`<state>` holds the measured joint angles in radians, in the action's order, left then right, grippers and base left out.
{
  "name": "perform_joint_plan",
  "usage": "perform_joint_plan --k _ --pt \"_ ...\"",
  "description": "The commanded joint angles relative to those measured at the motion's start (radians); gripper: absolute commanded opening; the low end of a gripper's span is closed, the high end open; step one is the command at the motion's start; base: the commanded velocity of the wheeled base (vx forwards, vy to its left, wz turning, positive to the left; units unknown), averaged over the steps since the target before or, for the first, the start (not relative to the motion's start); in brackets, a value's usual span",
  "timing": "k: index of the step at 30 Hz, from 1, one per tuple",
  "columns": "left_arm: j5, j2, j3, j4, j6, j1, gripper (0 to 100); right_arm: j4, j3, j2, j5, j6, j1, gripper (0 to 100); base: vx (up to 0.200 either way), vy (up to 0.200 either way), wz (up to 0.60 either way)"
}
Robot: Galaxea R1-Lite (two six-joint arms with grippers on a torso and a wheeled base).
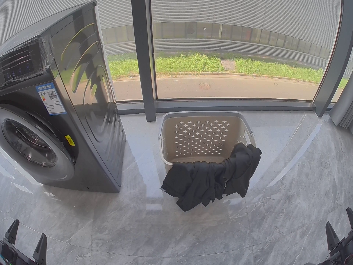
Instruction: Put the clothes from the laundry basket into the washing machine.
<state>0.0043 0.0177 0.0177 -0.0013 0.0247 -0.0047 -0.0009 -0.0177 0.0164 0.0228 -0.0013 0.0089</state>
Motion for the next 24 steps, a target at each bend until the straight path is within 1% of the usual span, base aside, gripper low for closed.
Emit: perform_joint_plan --k 1,10,24 --pt "0.000 -0.018 -0.015 0.000 0.000 0.000 100 -0.001 0.018 -0.016 0.000 0.000 0.000 100 0.000 0.200 0.00" --pt "0.000 -0.018 -0.015 0.000 -0.005 0.000 100 -0.001 0.018 -0.016 0.000 0.000 0.000 100 0.000 0.200 0.00" --pt "0.000 -0.018 -0.015 0.000 0.000 0.000 100 -0.001 0.018 -0.016 0.000 0.000 0.000 100 0.000 0.200 0.00"
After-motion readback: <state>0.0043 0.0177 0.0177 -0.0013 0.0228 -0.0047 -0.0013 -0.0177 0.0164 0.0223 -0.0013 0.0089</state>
